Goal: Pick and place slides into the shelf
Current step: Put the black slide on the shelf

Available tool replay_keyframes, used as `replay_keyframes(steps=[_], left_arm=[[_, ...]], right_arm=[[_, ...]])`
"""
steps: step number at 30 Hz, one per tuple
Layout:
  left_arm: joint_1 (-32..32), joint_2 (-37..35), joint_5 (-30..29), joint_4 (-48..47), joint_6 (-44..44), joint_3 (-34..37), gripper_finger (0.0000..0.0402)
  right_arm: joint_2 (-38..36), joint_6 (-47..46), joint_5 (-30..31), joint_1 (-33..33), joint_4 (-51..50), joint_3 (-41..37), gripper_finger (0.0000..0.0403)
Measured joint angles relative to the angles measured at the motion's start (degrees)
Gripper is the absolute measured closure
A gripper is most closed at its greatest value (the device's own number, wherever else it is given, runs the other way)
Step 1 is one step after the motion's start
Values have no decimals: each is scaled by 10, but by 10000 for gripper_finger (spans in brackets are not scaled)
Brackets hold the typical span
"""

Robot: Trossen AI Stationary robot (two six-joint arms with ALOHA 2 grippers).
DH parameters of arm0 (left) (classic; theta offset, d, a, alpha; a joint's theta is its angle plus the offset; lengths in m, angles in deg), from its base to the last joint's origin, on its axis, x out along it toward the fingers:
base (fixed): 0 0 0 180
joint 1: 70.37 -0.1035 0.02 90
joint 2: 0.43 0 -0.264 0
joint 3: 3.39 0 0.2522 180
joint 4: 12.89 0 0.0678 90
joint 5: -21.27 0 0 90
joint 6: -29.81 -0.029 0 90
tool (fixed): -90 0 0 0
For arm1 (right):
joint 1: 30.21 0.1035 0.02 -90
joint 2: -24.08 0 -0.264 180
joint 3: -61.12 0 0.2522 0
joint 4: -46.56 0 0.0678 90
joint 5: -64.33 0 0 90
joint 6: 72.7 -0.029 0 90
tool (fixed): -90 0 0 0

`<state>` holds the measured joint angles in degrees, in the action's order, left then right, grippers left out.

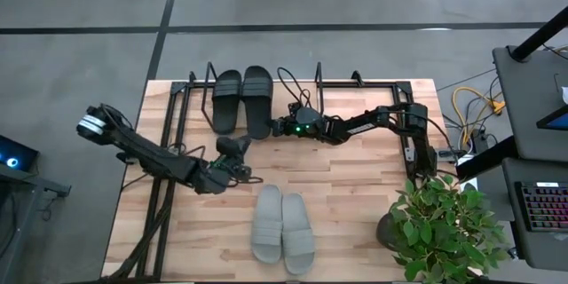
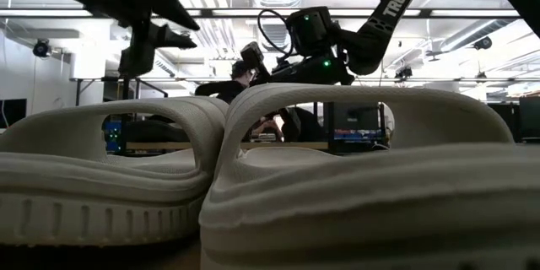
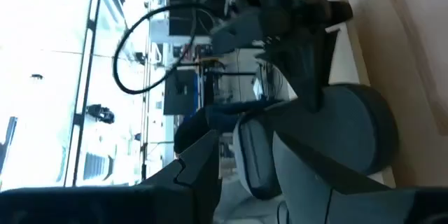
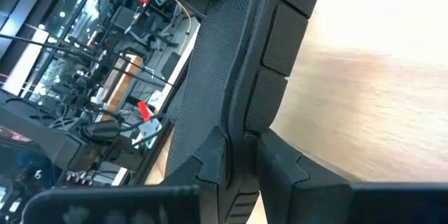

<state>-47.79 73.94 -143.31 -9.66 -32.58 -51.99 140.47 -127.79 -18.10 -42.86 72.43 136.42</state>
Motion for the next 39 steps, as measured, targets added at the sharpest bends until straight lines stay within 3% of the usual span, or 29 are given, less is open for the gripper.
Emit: replay_keyframes(steps=[6,12,20,24,29,39], left_arm=[[10,36,-12,2,5,-2,282],[48,108,-100,6,74,-1,282],[43,201,-150,4,95,3,282],[42,211,-155,5,97,3,282],[39,199,-155,6,164,4,282],[30,199,-155,4,123,4,282]], right_arm=[[-7,1,-5,7,15,0,358],[-13,16,-4,9,16,0,358],[-17,27,-1,13,22,0,358],[-17,32,-3,17,28,0,358],[-17,36,-2,19,29,0,358],[-21,35,-5,23,60,0,358]])
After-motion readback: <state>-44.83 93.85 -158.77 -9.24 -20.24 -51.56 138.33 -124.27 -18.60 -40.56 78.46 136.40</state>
